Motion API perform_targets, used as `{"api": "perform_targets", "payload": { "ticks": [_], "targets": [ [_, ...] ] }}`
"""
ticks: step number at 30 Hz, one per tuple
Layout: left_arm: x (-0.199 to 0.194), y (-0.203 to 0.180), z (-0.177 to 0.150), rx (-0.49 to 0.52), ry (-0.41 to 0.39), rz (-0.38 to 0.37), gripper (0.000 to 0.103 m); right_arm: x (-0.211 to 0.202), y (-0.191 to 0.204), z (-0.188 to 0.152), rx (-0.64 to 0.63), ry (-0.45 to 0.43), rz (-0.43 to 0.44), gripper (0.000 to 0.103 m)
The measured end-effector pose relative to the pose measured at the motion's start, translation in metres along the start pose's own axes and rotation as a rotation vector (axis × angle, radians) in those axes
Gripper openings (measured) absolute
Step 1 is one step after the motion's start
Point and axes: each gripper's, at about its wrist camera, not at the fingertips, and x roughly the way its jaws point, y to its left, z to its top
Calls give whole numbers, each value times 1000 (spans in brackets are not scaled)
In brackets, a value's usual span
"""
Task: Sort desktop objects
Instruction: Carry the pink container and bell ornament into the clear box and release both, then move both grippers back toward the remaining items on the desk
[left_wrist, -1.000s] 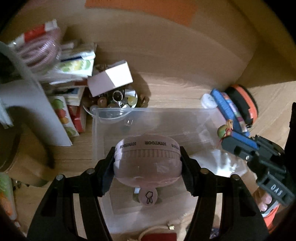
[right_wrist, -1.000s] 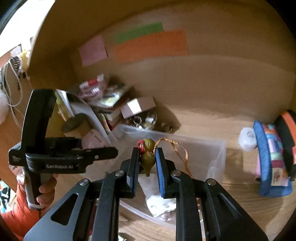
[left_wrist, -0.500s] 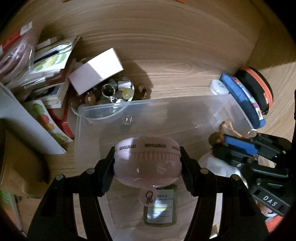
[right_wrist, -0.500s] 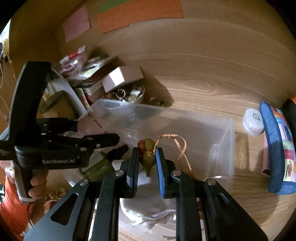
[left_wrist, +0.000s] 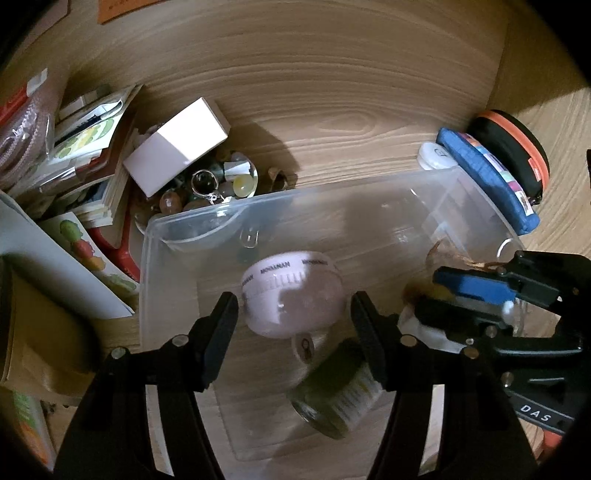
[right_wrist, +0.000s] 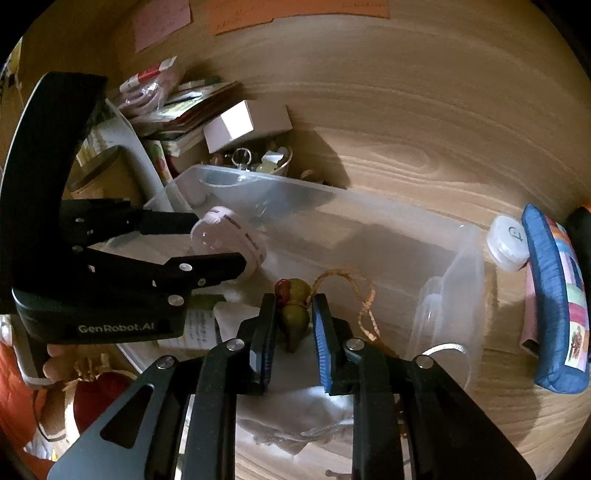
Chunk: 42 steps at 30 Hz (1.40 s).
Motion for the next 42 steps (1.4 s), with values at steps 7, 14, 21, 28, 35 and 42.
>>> {"api": "perform_targets", "payload": {
  "ticks": [7, 14, 21, 28, 35, 42],
  "targets": [
    [-7, 8, 1, -44, 1, -45, 63, -3, -3, 2, 23, -10, 15, 37],
    [-36, 15, 1, -80, -49, -40, 73, -29, 0, 10, 28, -86, 12, 38],
    [-83, 19, -16, -64, -125, 18, 82, -65, 12, 12, 33, -155, 1, 47],
    [-132, 23, -48, -69, -198, 64, 94, -116, 29, -5, 15, -244, -9, 57],
    [-153, 25, -88, -96, -204, 101, 98, -152, 42, -35, 15, -301, -12, 69],
    [-150, 28, -137, -130, -126, 115, 98, -168, 54, -70, 38, -319, -8, 79]
  ]
}}
